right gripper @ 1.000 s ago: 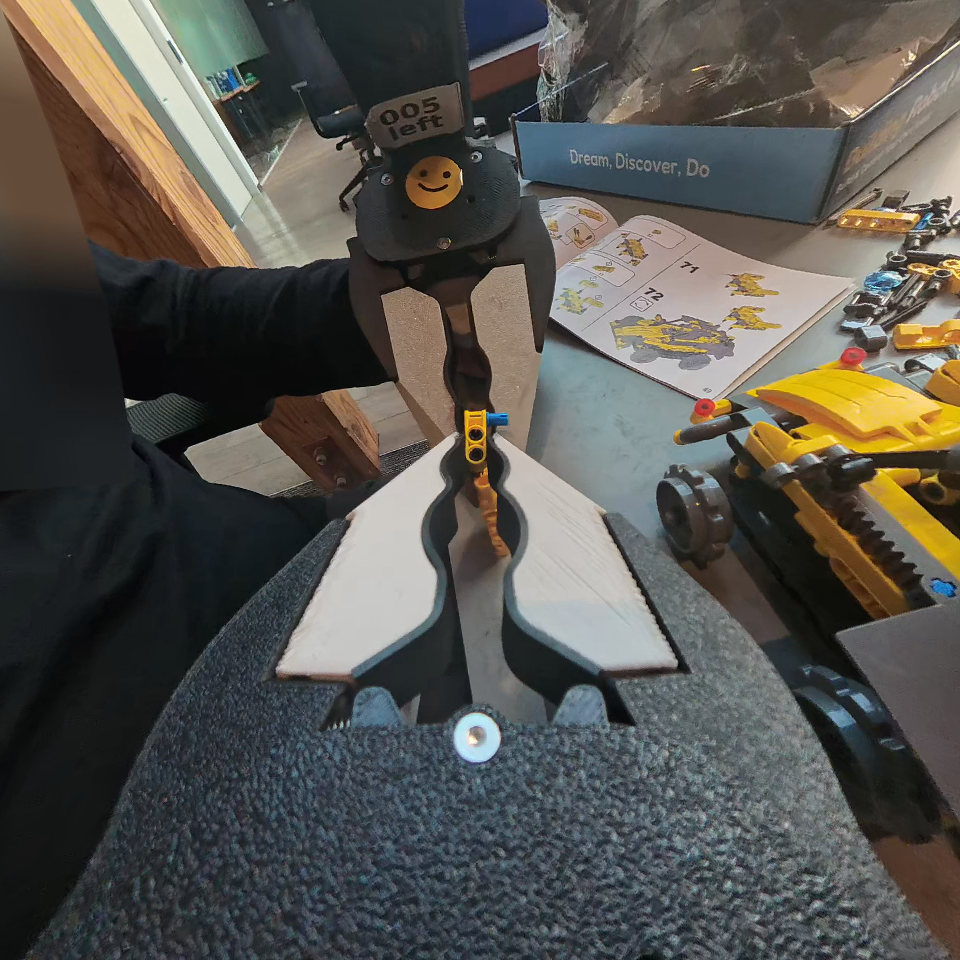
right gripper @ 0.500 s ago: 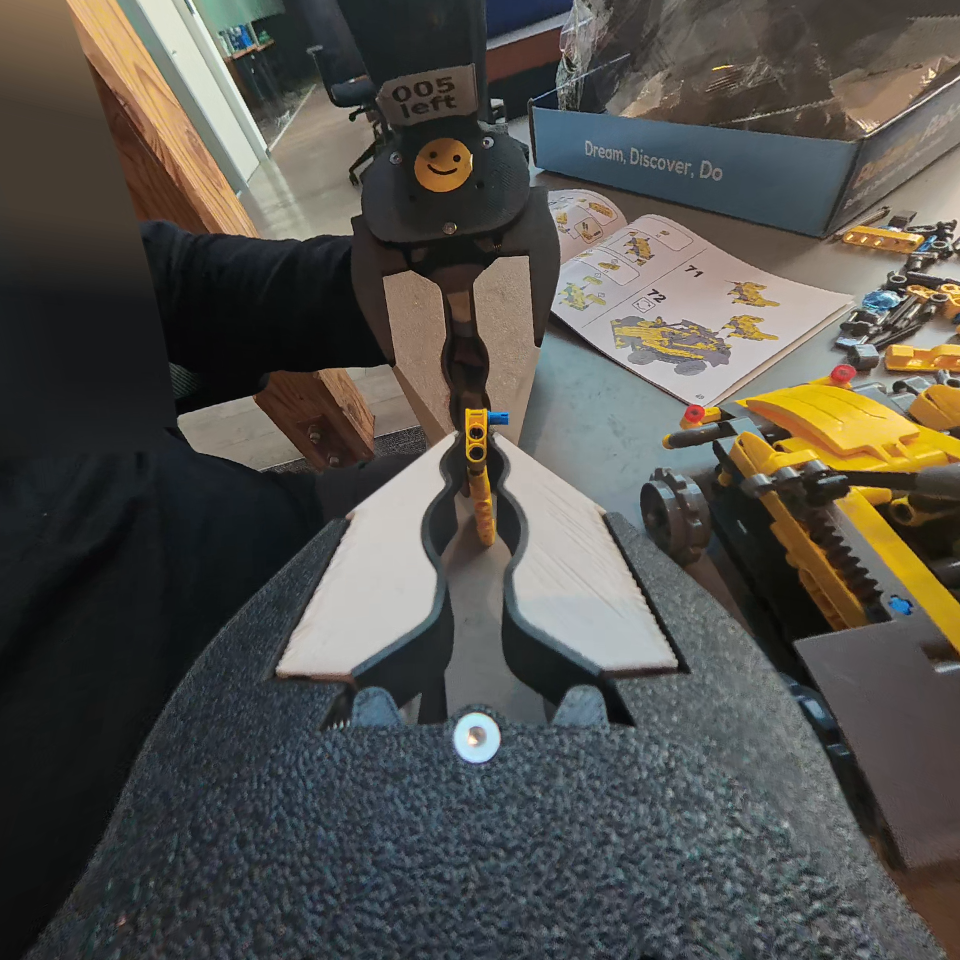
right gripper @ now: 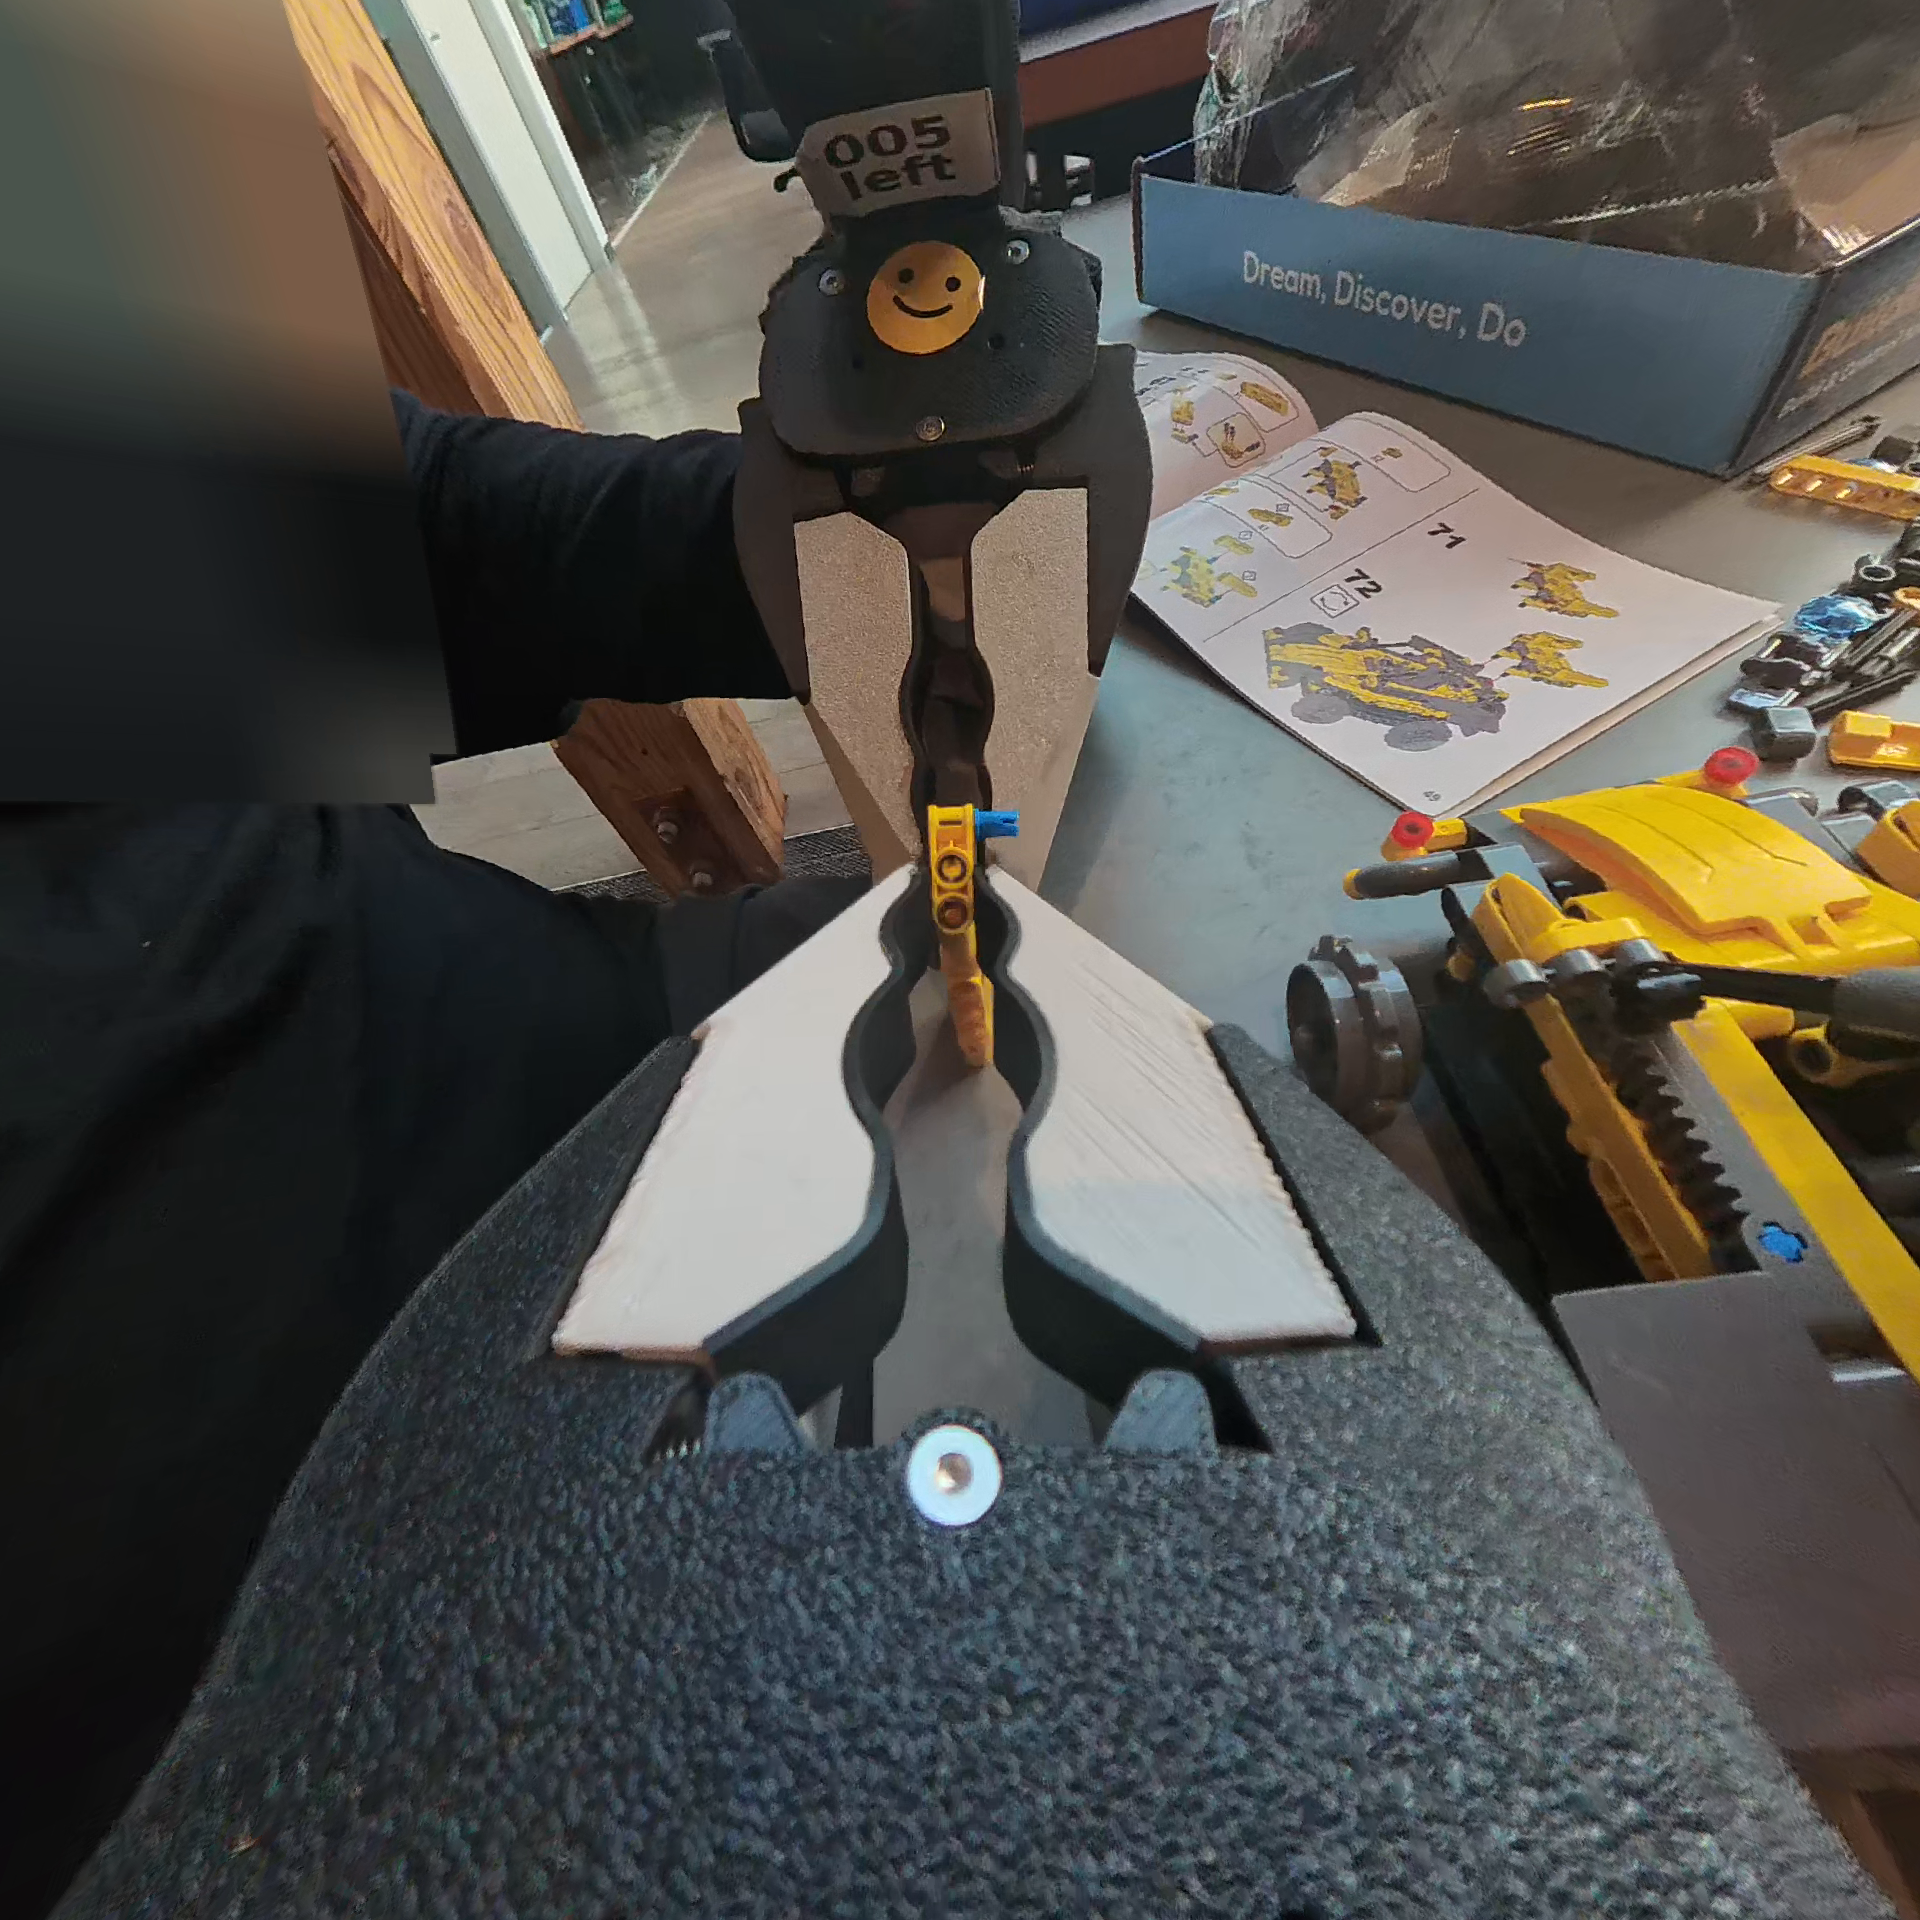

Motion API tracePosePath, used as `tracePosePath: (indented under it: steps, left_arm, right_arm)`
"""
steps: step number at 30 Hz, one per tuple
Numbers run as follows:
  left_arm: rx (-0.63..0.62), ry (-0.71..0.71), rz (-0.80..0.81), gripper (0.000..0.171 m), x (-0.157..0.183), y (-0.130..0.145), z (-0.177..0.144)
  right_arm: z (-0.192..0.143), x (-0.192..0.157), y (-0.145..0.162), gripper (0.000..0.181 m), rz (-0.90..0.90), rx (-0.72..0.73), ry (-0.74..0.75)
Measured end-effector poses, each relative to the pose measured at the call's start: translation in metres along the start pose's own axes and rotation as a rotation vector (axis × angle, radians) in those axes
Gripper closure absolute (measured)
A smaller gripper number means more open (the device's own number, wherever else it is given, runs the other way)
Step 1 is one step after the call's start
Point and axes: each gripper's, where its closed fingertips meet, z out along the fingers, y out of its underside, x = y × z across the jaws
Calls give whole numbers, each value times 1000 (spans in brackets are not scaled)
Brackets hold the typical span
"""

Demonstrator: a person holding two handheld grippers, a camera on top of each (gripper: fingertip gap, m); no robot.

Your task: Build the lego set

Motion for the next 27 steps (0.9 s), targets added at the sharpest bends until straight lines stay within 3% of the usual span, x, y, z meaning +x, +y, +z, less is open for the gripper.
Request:
tracePosePath:
  steps: [11,27]
  left_arm:
    - [-1,-19,-1,166,-2,0,0]
    - [-6,-74,26,166,-2,1,0]
  right_arm:
    - [0,3,4,174,-339,-261,127]
    - [1,3,11,174,-59,-737,23]
